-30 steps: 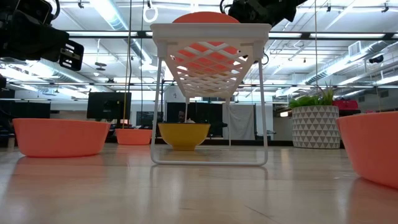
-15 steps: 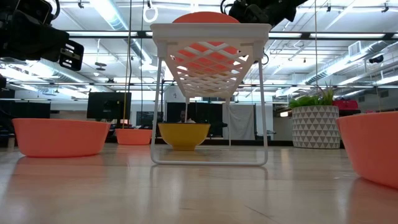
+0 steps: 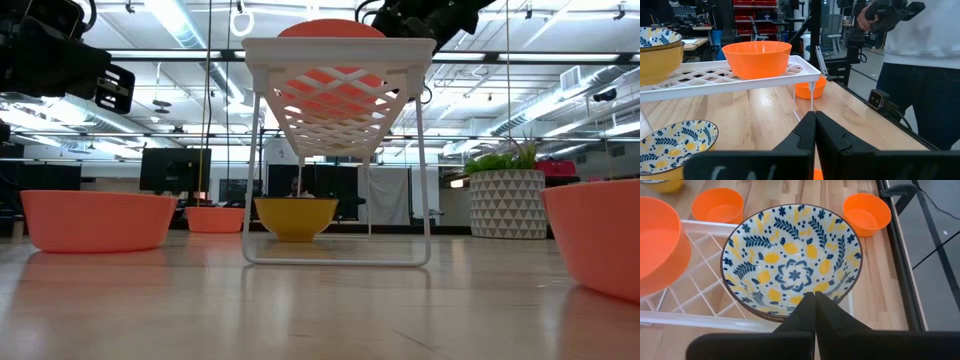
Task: Pick & Place Mini bowls
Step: Stack the yellow patterned bowl on top of the yellow patterned bowl on the shelf, then stack the orange bowl on top of the orange bowl on the shelf
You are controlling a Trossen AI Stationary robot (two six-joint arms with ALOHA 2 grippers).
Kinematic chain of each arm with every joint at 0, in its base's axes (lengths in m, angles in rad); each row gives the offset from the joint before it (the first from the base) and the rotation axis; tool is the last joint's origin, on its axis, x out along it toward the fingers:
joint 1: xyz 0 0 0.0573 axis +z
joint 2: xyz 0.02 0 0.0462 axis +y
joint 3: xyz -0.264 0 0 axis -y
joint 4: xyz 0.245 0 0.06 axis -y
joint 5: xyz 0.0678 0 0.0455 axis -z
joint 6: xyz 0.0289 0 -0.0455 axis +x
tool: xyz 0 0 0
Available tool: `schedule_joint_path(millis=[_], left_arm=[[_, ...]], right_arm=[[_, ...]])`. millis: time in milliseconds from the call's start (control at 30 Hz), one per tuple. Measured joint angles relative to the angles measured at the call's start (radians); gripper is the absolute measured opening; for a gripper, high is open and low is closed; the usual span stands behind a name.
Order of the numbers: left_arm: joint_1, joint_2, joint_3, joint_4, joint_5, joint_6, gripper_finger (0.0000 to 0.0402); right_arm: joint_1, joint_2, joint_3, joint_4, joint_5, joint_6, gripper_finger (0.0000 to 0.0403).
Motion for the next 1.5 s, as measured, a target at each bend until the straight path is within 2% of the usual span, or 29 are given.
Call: schedule_joint_path(millis=[533,800,1500], left_arm=[[0.0,0.0,0.0,0.0,0.0,0.0,0.0014],[0.0,0.0,0.0,0.0,0.0,0.0,0.0014],[0.0,0.0,0.0,0.0,0.0,0.0,0.0014]], right_arm=[[0.0,0.0,0.0,-0.029,0.026,0.011,0.0],[0.006,-0.01,-0.001,-0.016,-0.007,0.068,0.0],[0.188,-0.085,-0.001,0.119,-0.008,0.229,0.0]])
